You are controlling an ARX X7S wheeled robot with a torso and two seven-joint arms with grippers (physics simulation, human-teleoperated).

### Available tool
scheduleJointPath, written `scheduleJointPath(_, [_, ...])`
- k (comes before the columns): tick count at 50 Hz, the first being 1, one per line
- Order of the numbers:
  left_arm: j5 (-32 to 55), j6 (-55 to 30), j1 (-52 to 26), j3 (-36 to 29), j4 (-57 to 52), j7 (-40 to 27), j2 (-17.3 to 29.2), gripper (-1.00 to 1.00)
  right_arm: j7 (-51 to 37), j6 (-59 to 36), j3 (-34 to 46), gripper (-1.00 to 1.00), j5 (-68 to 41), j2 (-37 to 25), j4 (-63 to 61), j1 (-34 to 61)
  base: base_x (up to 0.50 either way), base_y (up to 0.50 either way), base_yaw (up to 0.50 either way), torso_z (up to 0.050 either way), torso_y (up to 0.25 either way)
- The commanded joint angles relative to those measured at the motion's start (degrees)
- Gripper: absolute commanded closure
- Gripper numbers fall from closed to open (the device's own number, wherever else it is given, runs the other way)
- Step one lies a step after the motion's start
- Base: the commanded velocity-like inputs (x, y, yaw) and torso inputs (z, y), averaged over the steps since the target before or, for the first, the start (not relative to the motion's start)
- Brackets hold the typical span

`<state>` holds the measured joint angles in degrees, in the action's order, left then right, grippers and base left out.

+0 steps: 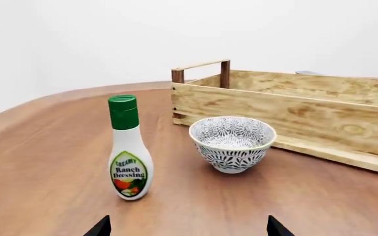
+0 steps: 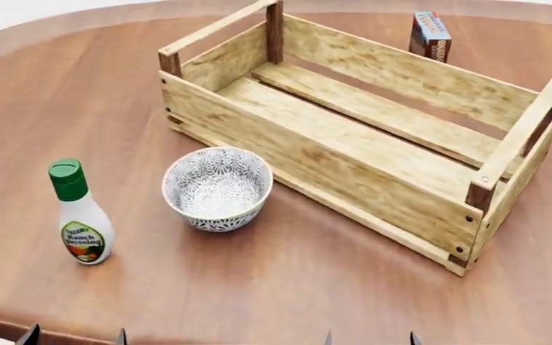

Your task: Pick up the salad dressing and put it in the tray.

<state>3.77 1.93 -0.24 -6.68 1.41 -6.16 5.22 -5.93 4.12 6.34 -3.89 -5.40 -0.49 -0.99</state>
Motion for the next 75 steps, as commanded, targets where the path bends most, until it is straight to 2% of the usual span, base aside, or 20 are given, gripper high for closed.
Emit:
scheduleJointPath(1, [0.7,0.1,0.0,-0.9,0.1,-0.8,0.7,-1.00,-0.8,0.0,0.9,-1.00,-0.8,-0.7,0.1,0.1,0.00,0.50,0.00,0.000,0.000])
scheduleJointPath(30, [1.6,-0.2,-0.8,-2.9,0.4,-2.3,2.2,-1.00,-2.6,-0.8,2.8,-1.00,-1.5,-2.1,0.8,1.1,0.00,0.50,0.00,0.000,0.000])
scheduleJointPath(38, [1.0,-0.3,-1.2,-4.3,1.8,-2.2,2.6,-1.00,-3.2,-2.0,4.2,-1.00,0.0,-2.7,0.7,1.5,0.00,0.05,0.00,0.000,0.000])
scheduleJointPath(42, [1.8,-3.3,-1.9,-3.5,0.5,-3.2,2.6,-1.00,-5.4,-3.8,2.9,-1.00,-0.1,-2.4,-0.1,2.2,0.00,0.00,0.00,0.000,0.000])
scheduleJointPath(46, [4.3,-11.4,-3.5,-2.3,-3.9,-3.8,3.1,-1.00,-6.9,-5.1,2.4,-1.00,0.5,-2.9,-2.8,2.6,0.16,0.00,0.00,0.000,0.000])
scheduleJointPath(51, [6.5,-20.6,-4.3,-1.0,-16.5,-4.7,5.1,-1.00,-7.5,-13.2,0.0,-1.00,-2.4,-4.1,-12.8,4.2,0.49,0.00,0.00,0.000,0.000])
scheduleJointPath(55, [8.8,-25.9,-4.8,-0.2,-21.8,-4.4,6.4,-1.00,-7.2,-19.2,-1.6,-1.00,-5.4,-5.4,-19.7,4.8,0.50,0.00,0.00,0.000,0.000])
scheduleJointPath(75, [13.1,-33.8,-5.7,2.3,-32.9,-5.3,9.3,-1.00,-7.8,-26.3,-2.8,-1.00,-7.8,-9.5,-30.2,5.9,0.50,0.00,0.00,0.000,0.000])
